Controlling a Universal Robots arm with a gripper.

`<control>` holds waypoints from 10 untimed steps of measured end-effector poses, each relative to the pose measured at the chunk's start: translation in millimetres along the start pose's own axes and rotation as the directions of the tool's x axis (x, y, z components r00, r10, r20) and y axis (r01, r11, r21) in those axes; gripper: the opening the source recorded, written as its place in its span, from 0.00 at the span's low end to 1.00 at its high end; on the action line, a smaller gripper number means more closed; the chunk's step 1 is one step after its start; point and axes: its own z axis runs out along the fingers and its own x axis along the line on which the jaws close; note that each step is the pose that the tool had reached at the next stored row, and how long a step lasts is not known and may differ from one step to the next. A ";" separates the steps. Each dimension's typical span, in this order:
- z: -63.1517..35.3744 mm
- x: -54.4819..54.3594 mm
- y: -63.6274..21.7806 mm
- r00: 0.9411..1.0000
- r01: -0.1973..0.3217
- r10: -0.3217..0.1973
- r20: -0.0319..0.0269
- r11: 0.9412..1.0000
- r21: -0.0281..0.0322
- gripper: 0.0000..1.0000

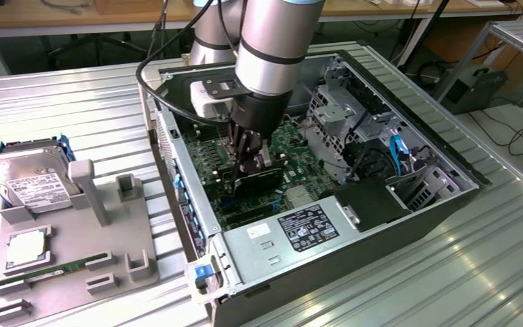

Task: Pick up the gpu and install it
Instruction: 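Press down on the gpu until it lock into place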

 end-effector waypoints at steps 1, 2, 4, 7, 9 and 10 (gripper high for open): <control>-1.0 0.0 -0.8 1.000 0.000 0.000 0.000 1.000 0.000 0.11; -1.5 0.0 -2.3 1.000 0.000 0.000 0.000 1.000 0.000 0.11; -2.3 0.0 -7.5 1.000 -0.001 0.001 0.000 1.000 -0.001 0.11; -3.5 0.1 -12.9 1.000 -0.001 0.001 0.000 1.000 -0.002 0.11; -5.1 0.1 -16.5 1.000 -0.001 0.001 0.000 1.000 -0.002 0.11; -5.8 0.1 -17.8 1.000 -0.001 0.001 0.000 1.000 -0.002 0.11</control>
